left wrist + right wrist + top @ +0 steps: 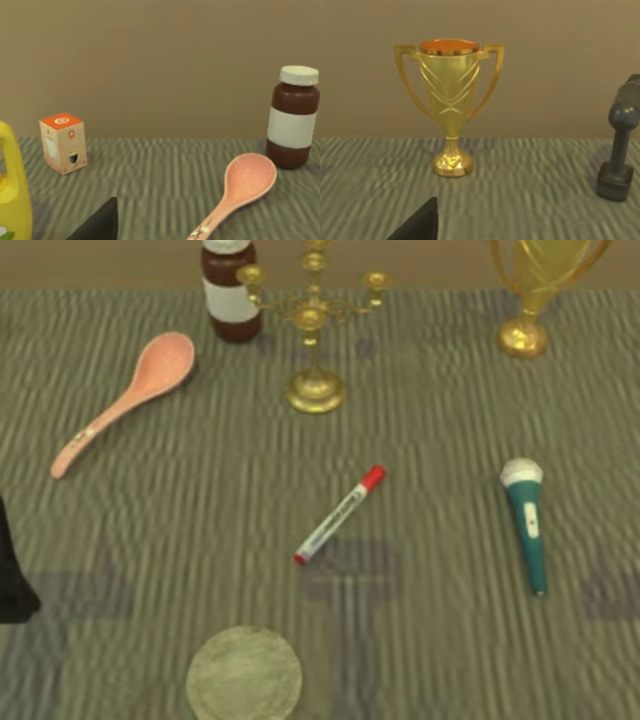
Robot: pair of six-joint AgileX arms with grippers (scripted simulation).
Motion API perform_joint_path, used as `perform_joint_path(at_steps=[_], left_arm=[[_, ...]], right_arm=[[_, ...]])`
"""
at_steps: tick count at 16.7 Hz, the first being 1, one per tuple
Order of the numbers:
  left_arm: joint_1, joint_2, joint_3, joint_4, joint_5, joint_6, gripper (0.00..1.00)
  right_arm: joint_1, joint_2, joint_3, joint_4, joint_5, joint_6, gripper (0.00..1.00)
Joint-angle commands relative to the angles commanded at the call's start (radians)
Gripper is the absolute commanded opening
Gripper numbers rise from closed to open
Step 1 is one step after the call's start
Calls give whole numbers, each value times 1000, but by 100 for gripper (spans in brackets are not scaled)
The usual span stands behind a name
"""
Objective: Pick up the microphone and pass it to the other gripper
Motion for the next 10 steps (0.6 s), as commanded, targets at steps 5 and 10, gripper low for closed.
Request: perform_joint_path(at_steps=[5, 10], left_arm=[[0, 0, 0, 0, 0, 0, 100], [0, 0, 0, 0, 0, 0, 100]], right_arm=[[20, 63, 58, -38, 0, 20, 100], [93, 381, 291, -204, 9, 102, 100]])
